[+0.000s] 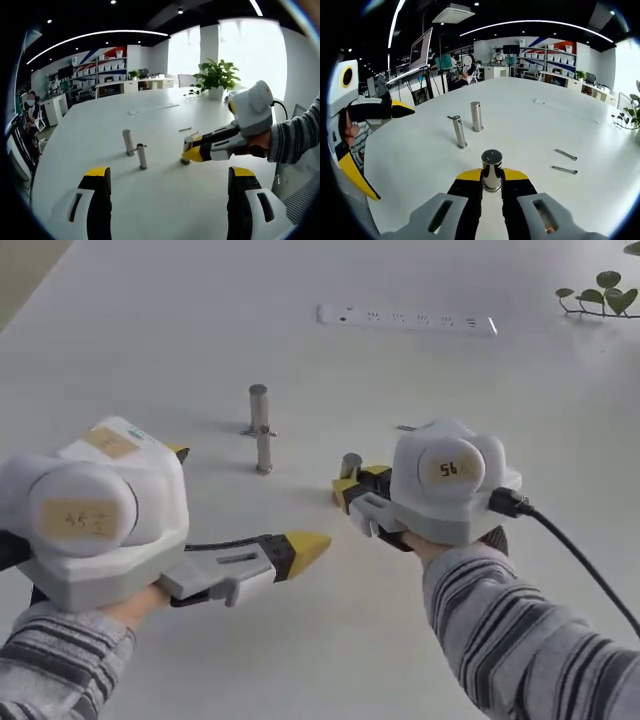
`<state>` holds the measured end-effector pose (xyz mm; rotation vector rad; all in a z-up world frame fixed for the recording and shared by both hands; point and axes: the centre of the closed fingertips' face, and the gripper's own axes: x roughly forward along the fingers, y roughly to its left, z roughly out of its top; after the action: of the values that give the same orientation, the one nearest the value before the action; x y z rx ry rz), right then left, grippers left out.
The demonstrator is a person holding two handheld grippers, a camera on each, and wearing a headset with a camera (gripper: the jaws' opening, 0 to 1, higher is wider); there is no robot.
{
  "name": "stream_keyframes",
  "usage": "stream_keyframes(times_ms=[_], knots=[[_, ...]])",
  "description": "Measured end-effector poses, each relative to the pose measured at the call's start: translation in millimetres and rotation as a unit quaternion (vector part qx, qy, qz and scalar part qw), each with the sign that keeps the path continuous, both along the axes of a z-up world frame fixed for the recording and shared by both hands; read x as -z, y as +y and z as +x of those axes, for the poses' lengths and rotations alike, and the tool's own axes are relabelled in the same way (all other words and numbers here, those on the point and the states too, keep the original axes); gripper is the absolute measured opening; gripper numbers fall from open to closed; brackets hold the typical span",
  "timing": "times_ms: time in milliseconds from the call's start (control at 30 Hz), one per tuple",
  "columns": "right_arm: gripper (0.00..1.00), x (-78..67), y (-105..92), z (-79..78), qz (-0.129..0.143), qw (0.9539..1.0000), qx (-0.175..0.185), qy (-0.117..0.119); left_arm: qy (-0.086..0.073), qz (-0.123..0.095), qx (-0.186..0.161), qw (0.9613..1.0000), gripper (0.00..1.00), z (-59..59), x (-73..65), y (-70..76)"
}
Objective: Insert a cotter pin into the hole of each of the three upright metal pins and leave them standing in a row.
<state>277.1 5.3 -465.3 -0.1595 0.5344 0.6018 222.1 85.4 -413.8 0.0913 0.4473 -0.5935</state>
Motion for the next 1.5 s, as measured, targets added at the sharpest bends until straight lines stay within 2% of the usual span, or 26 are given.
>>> stream_keyframes(times_ms=[300,433,633,767,833,933,1067,1167,1267,1300,1500], knots=[[0.15,-7.0,1.9,-6.0,0.019,0.9997,-0.014,0.000,0.001,-0.003,-0.001,1.0000,0.98,-0.5,1.0,-0.5],[0.20,-10.0,-2.1,-10.8,0.021,0.9995,-0.022,0.000,-0.002,-0.005,0.002,1.0000,0.98,-0.4,-0.5,-3.0],[0.28,-14.0,-13.7,-16.2,0.029,0.9991,-0.031,0.009,0.002,-0.006,0.003,1.0000,0.99,-1.7,1.8,-4.7],[0.30,-12.2,-23.9,-20.0,0.023,0.9980,-0.051,0.030,0.003,-0.009,0.004,0.9999,0.99,-1.3,3.2,-5.2],[0.31,-10.5,-31.0,-20.3,0.006,0.9973,-0.064,0.035,0.006,-0.007,0.004,0.9999,0.99,-1.6,5.2,-5.0],[0.31,-13.0,-41.5,-14.7,0.005,0.9968,-0.068,0.040,0.007,-0.004,0.004,1.0000,0.99,-1.7,6.0,-4.6],[0.31,-17.5,-48.8,-11.1,-0.008,0.9935,-0.101,0.052,0.005,-0.002,-0.001,1.0000,0.99,-0.4,6.8,-2.4],[0.31,-16.1,-58.5,0.6,-0.030,0.9911,-0.118,0.052,0.005,0.000,-0.003,1.0000,0.99,0.6,8.0,-0.7],[0.31,-18.3,-65.7,8.5,-0.038,0.9897,-0.124,0.062,0.003,-0.001,-0.004,1.0000,0.99,1.0,7.3,-0.5],[0.30,-15.7,-70.2,16.1,-0.041,0.9890,-0.127,0.064,0.003,-0.001,-0.004,1.0000,0.99,0.9,7.4,-0.4],[0.29,-14.4,-83.5,35.4,-0.078,0.9827,-0.148,0.079,0.005,0.000,-0.003,1.0000,0.98,0.8,8.9,0.3]])
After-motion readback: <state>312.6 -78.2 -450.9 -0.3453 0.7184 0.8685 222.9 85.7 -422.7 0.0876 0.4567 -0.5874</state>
